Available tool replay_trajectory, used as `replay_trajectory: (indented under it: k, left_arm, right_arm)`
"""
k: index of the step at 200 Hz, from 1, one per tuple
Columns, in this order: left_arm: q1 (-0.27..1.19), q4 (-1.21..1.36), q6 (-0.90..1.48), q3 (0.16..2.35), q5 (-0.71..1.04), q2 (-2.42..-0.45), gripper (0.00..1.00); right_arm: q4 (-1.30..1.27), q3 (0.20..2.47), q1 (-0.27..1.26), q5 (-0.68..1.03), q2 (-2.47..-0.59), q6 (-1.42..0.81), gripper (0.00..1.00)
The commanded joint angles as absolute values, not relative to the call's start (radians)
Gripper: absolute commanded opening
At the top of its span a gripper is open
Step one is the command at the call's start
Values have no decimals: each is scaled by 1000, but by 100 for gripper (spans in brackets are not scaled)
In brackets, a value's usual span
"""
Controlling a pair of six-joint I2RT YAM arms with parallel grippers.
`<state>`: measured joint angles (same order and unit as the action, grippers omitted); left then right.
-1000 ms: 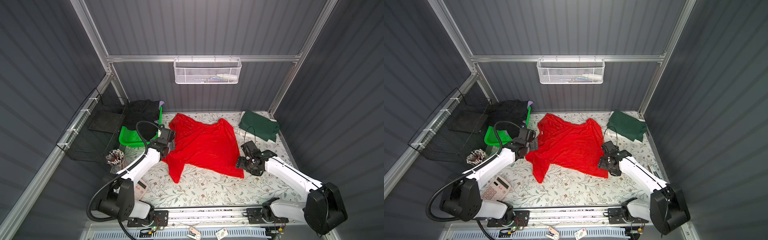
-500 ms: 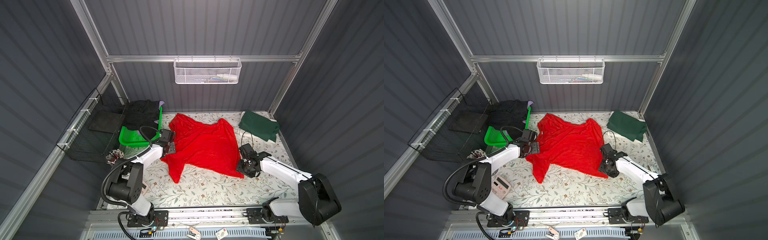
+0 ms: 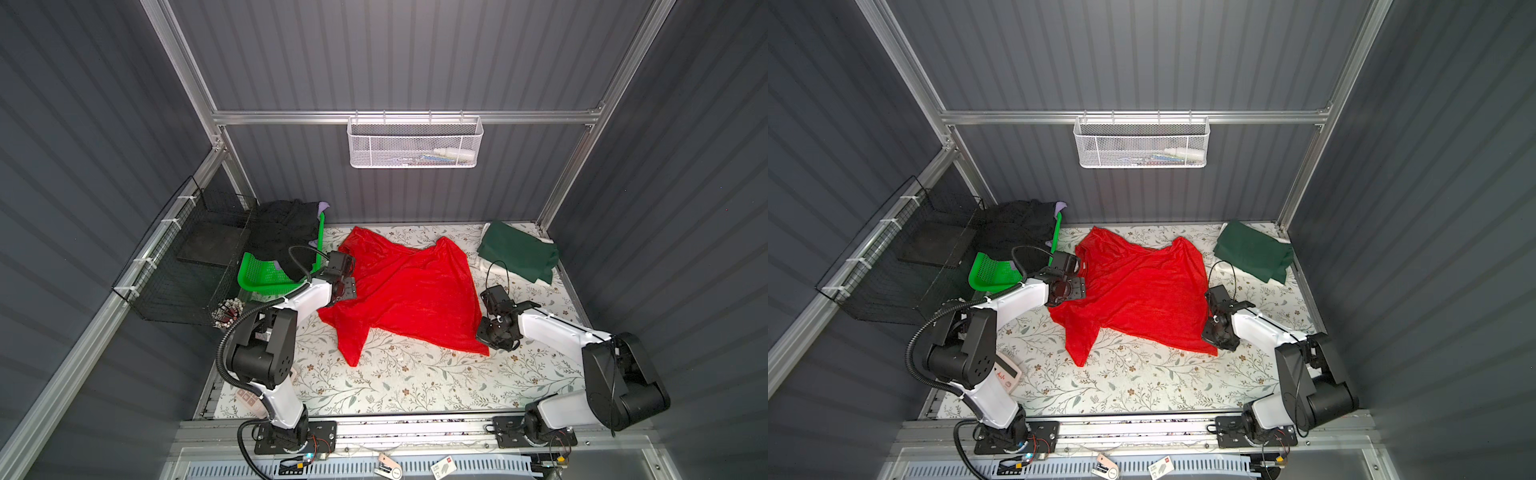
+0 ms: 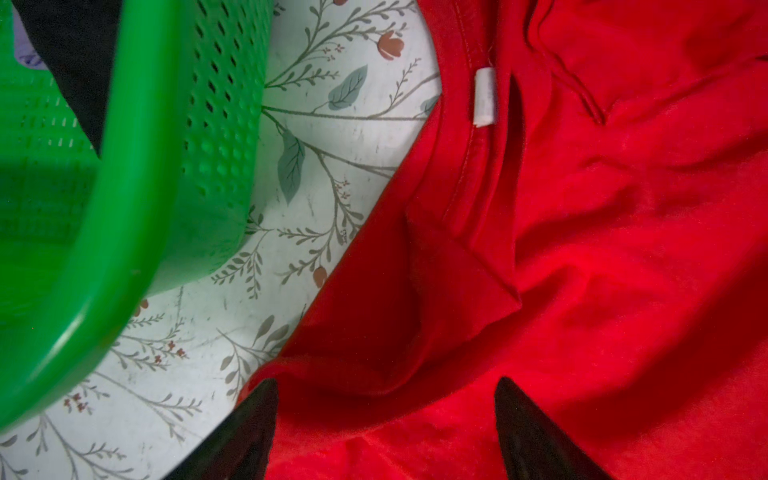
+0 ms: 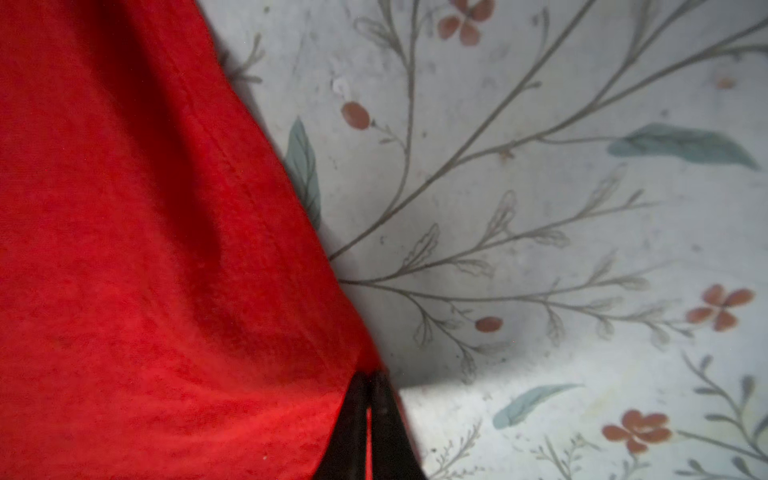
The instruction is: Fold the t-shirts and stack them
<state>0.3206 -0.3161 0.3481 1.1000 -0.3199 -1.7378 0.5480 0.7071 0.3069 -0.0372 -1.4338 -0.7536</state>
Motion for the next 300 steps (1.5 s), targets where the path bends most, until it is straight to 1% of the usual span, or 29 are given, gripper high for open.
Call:
replay_trajectory:
  k: [1, 15, 22, 71, 100, 158, 171, 179, 191, 200, 208, 212, 217, 221, 227, 236, 239, 276, 300]
  left_arm:
    - [316, -320, 330, 1128, -305, -1738, 84]
    - [316, -324, 324, 1131, -315, -1746, 85]
    - [315, -327, 321, 1136, -316, -1751, 85]
    - [313, -326, 323, 1149, -310, -1760, 87]
    - [313, -314, 313, 1161, -262, -1782, 83]
    - [314, -286, 292, 1179, -158, -1842, 78]
    - [314, -276, 290, 1178, -125, -1852, 72]
    - [314, -272, 290, 1178, -112, -1859, 66]
    - [314, -276, 290, 1185, -100, -1872, 60]
    - [314, -281, 289, 1194, -101, -1878, 53]
    - [314, -288, 294, 1196, -107, -1879, 41]
    - [314, -289, 297, 1197, -116, -1877, 32]
    - [314, -289, 298, 1197, -126, -1874, 24]
    - [314, -286, 298, 1196, -132, -1870, 20]
    - [314, -283, 299, 1192, -140, -1867, 17]
    - [314, -283, 299, 1196, -150, -1864, 4]
    - [314, -286, 300, 1196, -154, -1864, 2]
    - [313, -312, 330, 1203, -204, -1845, 0]
    - [313, -356, 364, 1192, -279, -1809, 0]
  right_arm:
    - [554, 704, 294, -67, -1424, -732, 6]
    - [552, 702, 285, -63, -1422, -721, 4]
    - [555, 702, 278, -61, -1422, -713, 0]
    - [579, 688, 226, -81, -1356, -695, 0]
    - [588, 672, 195, -84, -1308, -688, 0]
    - [600, 664, 149, -77, -1289, -680, 0]
    - [601, 666, 139, -77, -1281, -674, 0]
    - [601, 667, 132, -78, -1277, -672, 0]
    - [601, 667, 119, -77, -1271, -668, 0]
    - [603, 667, 111, -80, -1266, -663, 0]
    - [608, 667, 103, -85, -1264, -661, 0]
    - [611, 667, 99, -86, -1262, -658, 0]
    - [612, 666, 93, -87, -1260, -655, 0]
    - [614, 665, 90, -87, -1259, -652, 0]
    - [616, 664, 83, -90, -1254, -649, 0]
    - [618, 662, 72, -93, -1247, -649, 0]
    - [619, 661, 70, -96, -1244, -650, 0]
    - [624, 652, 44, -119, -1221, -652, 0]
    - [637, 645, 29, -138, -1216, -660, 0]
